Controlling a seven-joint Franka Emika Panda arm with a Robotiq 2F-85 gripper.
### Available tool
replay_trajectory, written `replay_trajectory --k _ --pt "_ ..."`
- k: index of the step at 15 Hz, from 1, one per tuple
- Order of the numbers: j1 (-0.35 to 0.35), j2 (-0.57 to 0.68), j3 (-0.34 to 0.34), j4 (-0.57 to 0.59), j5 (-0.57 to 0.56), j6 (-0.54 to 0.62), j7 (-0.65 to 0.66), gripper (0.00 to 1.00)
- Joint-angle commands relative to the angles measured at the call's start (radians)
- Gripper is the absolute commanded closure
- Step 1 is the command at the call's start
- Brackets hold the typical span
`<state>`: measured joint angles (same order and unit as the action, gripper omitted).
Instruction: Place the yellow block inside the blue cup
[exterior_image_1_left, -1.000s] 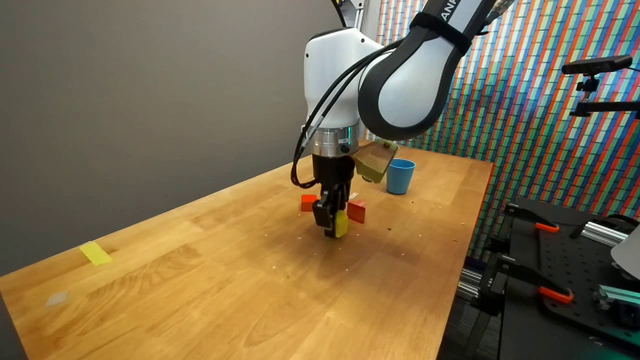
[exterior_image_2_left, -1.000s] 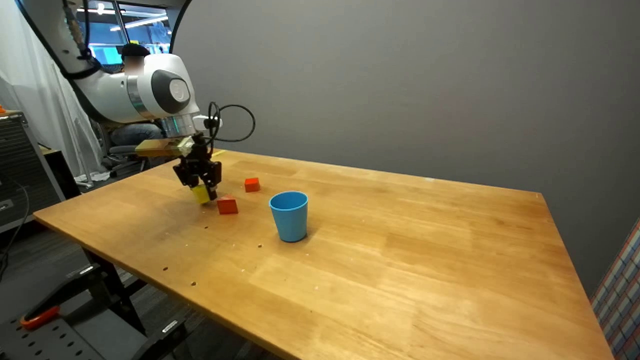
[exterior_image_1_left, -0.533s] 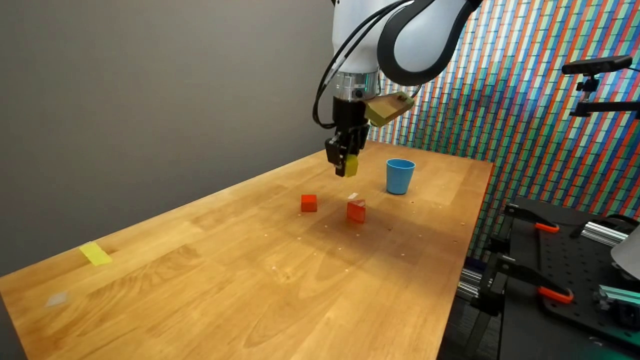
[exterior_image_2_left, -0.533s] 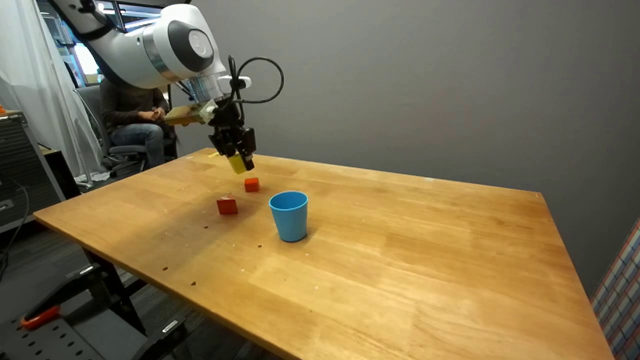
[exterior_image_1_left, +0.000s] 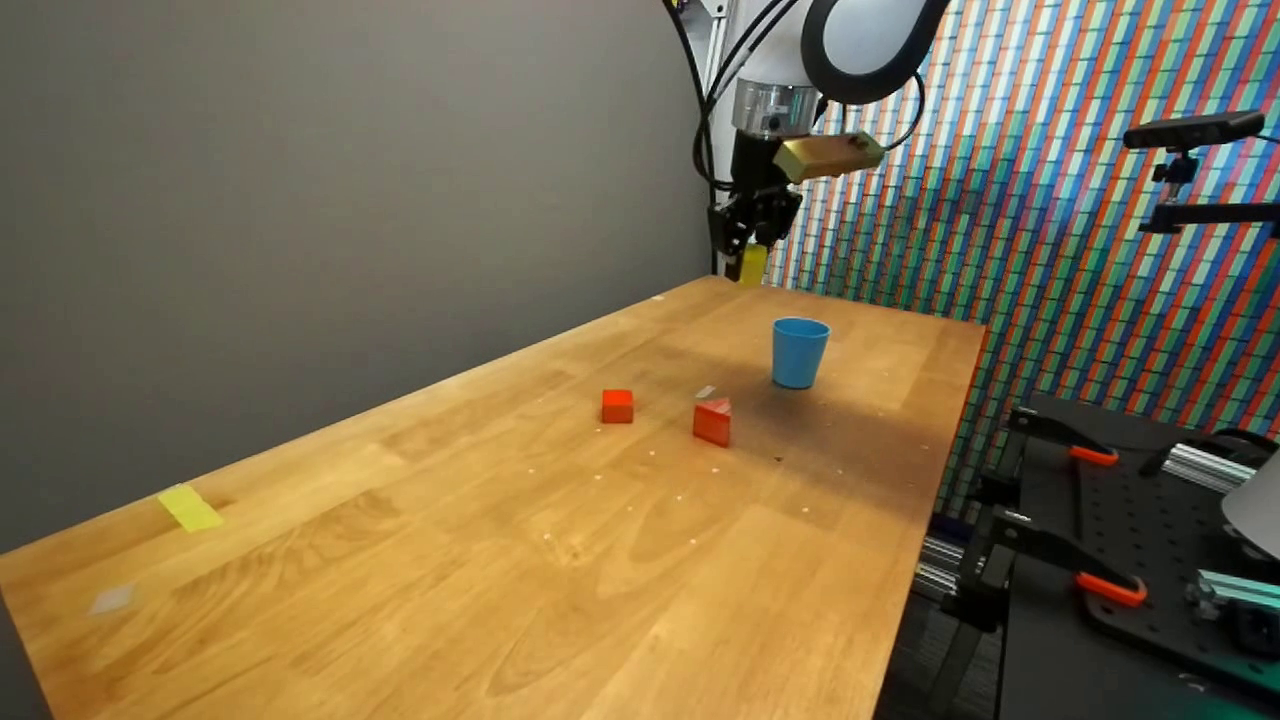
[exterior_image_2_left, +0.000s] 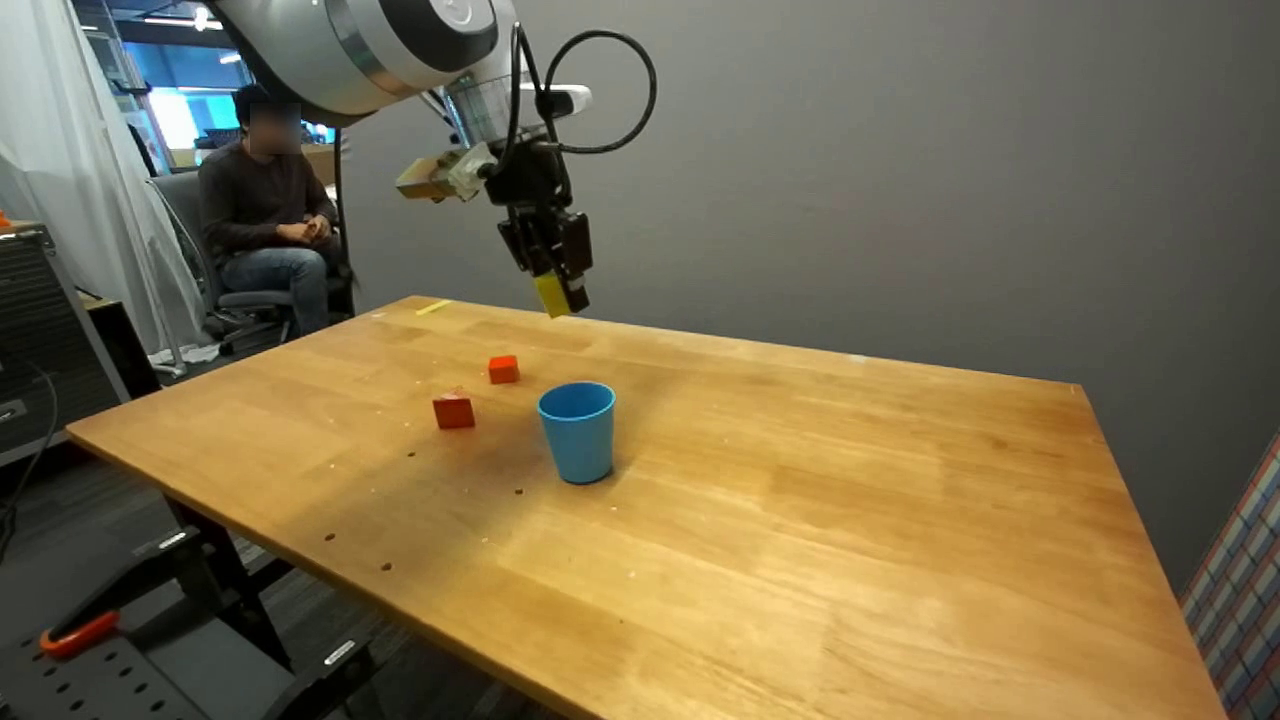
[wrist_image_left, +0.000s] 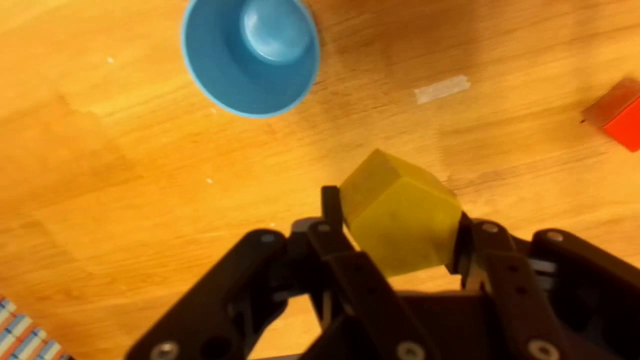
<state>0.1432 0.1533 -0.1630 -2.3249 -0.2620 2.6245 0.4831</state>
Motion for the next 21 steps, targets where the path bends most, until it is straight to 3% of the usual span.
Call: replay_trajectory --k 1,8,16,17,18,19,21 --pt "-0.092 0.009 0.022 0.002 0.108 -0.008 -0.049 0.8" --pt "-0.165 0.074 0.056 0.0 0.327 -0.044 -0.15 0.8" --pt "-0.185 0.099 0.033 -0.034 0.363 -0.002 -0.128 0.8" --pt "-0.188 0.097 0.034 -0.037 0.368 -0.001 -0.132 0.64" --pt "-0.189 0.094 0.034 -0.041 0.366 0.007 -0.131 0.3" --pt "-0.19 0.095 0.035 -0.04 0.365 0.003 -0.132 0.27" --pt "-0.2 0.095 0.044 -0.04 0.382 -0.007 -0.154 0.13"
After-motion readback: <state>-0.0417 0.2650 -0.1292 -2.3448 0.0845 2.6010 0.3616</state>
